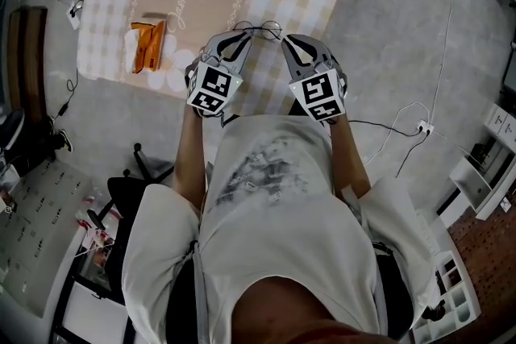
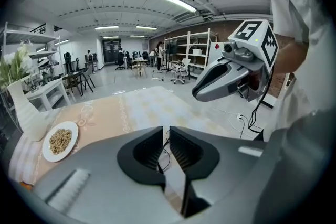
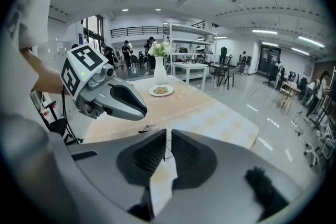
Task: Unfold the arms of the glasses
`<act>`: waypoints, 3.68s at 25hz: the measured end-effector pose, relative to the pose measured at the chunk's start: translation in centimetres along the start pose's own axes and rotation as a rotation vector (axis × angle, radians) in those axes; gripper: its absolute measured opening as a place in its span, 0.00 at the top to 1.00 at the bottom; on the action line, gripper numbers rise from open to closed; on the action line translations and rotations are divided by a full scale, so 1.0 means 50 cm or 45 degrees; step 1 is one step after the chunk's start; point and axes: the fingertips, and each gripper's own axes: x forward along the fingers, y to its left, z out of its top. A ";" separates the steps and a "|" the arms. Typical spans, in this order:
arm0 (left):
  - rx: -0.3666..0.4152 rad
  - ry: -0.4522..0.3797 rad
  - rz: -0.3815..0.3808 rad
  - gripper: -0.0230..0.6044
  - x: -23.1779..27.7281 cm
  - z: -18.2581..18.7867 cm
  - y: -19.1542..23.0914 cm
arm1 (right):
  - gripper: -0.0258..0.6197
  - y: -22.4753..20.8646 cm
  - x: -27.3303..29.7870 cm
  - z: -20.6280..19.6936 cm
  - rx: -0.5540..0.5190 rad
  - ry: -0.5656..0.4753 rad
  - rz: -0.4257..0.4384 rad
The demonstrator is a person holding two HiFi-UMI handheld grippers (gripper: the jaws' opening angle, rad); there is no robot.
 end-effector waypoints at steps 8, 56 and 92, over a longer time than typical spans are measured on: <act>0.059 0.043 -0.067 0.87 0.037 -0.011 0.002 | 0.85 -0.001 0.021 -0.020 0.019 0.042 0.007; 0.231 0.255 -0.494 0.86 0.161 -0.078 -0.042 | 0.81 -0.008 0.057 -0.080 0.081 0.143 0.025; 0.290 0.239 -0.590 0.95 0.136 -0.096 -0.072 | 0.93 0.020 0.168 -0.128 -0.181 0.243 0.283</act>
